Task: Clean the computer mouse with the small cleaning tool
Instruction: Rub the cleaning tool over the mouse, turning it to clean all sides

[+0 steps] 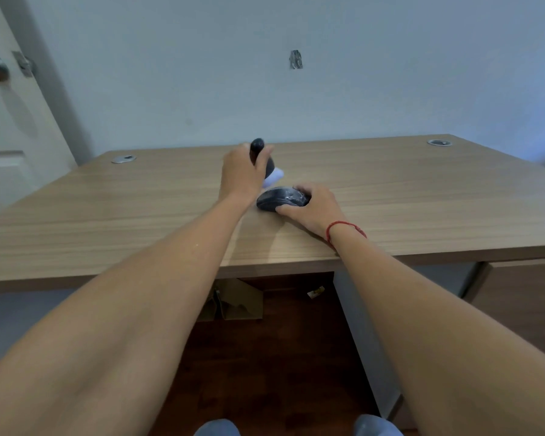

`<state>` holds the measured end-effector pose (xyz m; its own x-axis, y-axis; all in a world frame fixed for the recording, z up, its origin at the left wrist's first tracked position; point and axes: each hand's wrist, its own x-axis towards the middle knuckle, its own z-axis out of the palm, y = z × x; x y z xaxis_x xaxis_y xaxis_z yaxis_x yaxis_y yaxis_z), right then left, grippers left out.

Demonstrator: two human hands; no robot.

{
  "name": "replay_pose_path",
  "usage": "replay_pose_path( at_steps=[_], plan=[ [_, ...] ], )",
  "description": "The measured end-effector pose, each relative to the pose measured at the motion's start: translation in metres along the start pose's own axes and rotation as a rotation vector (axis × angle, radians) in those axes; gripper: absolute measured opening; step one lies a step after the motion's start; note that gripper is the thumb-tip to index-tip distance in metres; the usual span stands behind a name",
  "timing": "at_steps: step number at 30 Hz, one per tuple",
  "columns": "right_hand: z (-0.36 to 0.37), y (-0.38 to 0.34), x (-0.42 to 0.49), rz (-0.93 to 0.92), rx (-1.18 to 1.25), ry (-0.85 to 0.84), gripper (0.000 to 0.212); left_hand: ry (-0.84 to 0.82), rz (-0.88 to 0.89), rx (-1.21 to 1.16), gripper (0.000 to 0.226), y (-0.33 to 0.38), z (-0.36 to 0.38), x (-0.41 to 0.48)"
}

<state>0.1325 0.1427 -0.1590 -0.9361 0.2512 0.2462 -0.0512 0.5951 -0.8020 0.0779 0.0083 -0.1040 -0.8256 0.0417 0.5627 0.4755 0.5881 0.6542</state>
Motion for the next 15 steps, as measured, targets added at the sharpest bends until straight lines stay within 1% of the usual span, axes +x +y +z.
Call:
replay_pose_path(
  at_steps=[2,4,6,8,11,13,15],
  plan=[
    [-0.001,-0.001,-0.001,-0.015,0.010,-0.013,0.052,-0.061,0.032,0.039,0.035,0.004,0.006,0.000],
    [-0.002,0.000,0.000,-0.014,0.016,-0.022,0.047,-0.095,-0.025,0.136,0.035,-0.002,0.008,-0.001],
    [-0.001,0.002,0.000,-0.008,0.022,-0.018,0.047,-0.108,-0.087,0.226,0.038,-0.012,0.004,-0.003],
    [0.001,0.002,0.001,-0.011,0.008,-0.009,0.053,-0.119,-0.095,0.263,0.037,-0.022,0.000,-0.006],
    [0.002,0.001,0.002,-0.002,-0.030,0.001,0.058,-0.048,-0.044,0.161,0.034,-0.021,-0.005,-0.012],
    [0.001,-0.001,0.001,0.004,-0.044,0.022,0.055,0.044,-0.019,0.020,0.036,-0.016,-0.004,-0.012],
    [0.001,-0.003,-0.001,0.001,-0.065,0.052,0.049,0.076,-0.016,-0.059,0.037,-0.009,-0.001,-0.013]
  ],
)
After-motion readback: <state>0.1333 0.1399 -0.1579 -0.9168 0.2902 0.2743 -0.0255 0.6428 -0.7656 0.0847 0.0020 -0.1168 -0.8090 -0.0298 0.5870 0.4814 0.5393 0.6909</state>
